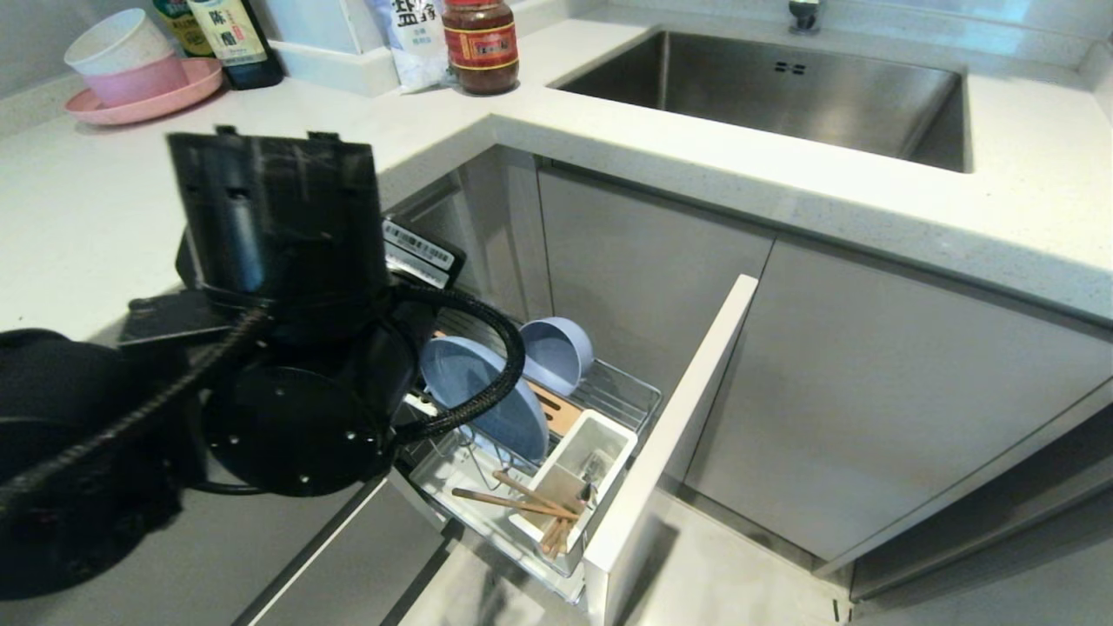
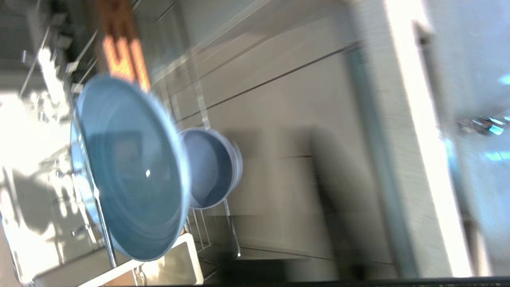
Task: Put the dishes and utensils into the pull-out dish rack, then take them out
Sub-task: Take the plate out of the cupboard
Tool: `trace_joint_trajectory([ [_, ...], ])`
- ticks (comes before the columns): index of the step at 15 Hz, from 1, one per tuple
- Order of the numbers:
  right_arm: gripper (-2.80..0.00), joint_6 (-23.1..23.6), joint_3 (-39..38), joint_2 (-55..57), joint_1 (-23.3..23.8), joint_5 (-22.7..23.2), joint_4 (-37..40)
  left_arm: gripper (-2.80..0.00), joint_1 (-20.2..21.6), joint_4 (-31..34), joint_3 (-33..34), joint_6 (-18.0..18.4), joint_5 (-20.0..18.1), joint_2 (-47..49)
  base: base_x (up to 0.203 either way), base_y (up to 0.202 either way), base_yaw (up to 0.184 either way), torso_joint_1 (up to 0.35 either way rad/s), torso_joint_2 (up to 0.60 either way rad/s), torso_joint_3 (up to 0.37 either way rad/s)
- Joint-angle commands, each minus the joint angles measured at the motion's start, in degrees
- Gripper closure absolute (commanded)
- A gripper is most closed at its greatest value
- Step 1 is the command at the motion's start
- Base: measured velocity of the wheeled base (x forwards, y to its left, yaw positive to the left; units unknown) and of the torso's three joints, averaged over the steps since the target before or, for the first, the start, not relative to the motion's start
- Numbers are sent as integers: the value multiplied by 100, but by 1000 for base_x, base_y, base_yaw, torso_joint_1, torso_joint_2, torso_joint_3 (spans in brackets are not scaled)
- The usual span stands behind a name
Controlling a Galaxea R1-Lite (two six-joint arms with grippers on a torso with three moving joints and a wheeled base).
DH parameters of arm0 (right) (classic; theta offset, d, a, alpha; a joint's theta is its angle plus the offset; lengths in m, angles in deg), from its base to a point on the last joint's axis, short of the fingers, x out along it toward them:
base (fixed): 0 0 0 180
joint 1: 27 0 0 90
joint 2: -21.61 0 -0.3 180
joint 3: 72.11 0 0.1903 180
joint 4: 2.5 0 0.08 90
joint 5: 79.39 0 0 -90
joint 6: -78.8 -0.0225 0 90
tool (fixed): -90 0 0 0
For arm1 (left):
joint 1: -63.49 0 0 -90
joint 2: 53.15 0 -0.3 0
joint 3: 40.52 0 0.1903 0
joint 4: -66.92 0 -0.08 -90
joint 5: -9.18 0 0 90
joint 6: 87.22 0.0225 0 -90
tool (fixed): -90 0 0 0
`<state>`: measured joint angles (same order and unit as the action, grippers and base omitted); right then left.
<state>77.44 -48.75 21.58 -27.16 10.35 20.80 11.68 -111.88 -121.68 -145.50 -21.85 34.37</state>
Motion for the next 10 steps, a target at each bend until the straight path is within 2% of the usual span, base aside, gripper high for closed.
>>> trace_joint_trajectory([
  [1, 0, 0, -9, -23, -2, -1, -1, 0, -135, -70, -4, 867, 19, -732, 0, 0, 0, 0, 0, 0],
  [4, 0, 3, -9, -23, -2, -1, -1, 0, -157, -615, 130, 2448, -99, -1403, 0, 0, 0, 0, 0, 0],
  [5, 0, 3, -9, -23, -2, -1, -1, 0, -114, -717, 235, 2755, -312, -1645, 0, 0, 0, 0, 0, 0],
  [6, 0, 4, -9, -23, -2, -1, -1, 0, 35, -742, 321, 2982, -725, -1939, 0, 0, 0, 0, 0, 0],
  [7, 0, 3, -9, -23, -2, -1, -1, 0, 271, -701, 389, 3191, -1255, -2249, 0, 0, 0, 0, 0, 0],
  [8, 0, 2, -9, -23, -2, -1, -1, 0, 585, -564, 439, 3432, -1991, -2680, 0, 0, 0, 0, 0, 0],
  [9, 0, 0, -9, -23, -2, -1, -1, 0, 932, -356, 473, 3651, -2845, -3120, 0, 0, 0, 0, 0, 0],
  [10, 0, -5, -9, -23, -2, -1, -10, 0, 1350, -25, 494, 3880, -3921, -3624, 0, 0, 0, 0, 0, 0],
])
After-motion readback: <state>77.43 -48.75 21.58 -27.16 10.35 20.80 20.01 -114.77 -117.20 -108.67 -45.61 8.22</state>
